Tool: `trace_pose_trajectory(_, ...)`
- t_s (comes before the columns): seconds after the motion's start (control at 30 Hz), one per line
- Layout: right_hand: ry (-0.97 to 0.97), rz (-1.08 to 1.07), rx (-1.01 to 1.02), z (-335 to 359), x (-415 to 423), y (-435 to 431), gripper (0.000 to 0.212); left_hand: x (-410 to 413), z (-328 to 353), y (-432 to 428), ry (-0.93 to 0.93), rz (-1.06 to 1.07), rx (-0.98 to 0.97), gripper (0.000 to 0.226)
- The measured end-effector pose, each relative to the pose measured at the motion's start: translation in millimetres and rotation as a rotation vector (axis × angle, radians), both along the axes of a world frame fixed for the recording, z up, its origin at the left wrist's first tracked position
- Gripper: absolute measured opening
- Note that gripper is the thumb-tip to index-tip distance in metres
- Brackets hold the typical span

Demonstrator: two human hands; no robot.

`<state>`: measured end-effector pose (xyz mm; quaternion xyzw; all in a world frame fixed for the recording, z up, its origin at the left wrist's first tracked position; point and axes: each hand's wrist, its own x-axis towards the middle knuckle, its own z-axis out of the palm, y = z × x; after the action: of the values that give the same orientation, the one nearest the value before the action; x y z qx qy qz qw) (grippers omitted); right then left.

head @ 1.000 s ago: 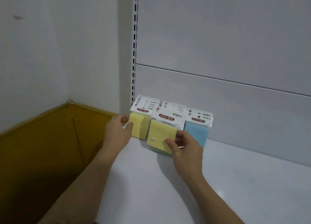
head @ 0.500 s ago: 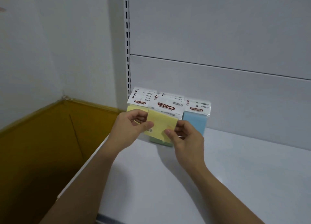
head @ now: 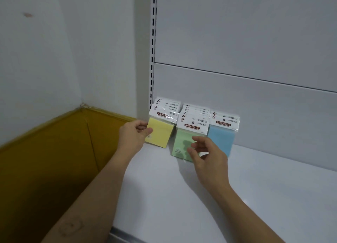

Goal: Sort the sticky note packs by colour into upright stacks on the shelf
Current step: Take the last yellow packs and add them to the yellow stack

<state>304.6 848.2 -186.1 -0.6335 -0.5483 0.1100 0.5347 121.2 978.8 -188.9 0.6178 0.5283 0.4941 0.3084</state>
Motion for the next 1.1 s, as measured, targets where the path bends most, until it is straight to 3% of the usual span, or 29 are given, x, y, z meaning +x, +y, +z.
trace_pose_trajectory(0.3, -0.050, -0.093, 0.025, 1.9, 9.5, 0.6, 0.027, 7.6, -6.8, 1.4, 0.089, 0.111, -0.011, 0.019)
trace_pose_trajectory(0.5, -0.098, -0.142, 0.012, 7.3, 18.2, -2.2, 0.034, 8.8, -8.3, -0.7, 0.144, 0.124, -0.001, 0.020)
trace_pose_trajectory(0.63, -0.187, -0.162, -0.105, 19.6, 28.1, -4.7, 0.048, 10.7, -7.8, -3.0, 0.207, 0.103, 0.011, 0.029)
trace_pose_trajectory(0.8, -0.328, -0.175, -0.223, 37.9, 48.3, -14.6, 0.073, 20.8, 12.2, -18.4, 0.352, 0.132, 0.195, 0.052)
trace_pose_trajectory(0.93, -0.423, -0.224, -0.279, 46.9, 64.1, -29.6, 0.077, 44.5, 32.5, -37.1, 0.389, 0.037, 0.466, 0.043)
trace_pose_trajectory(1.1, -0.459, -0.284, -0.324, 53.9, 80.6, -47.9, 0.079, 82.9, 42.3, -50.2, 0.492, -0.204, 0.616, 0.037)
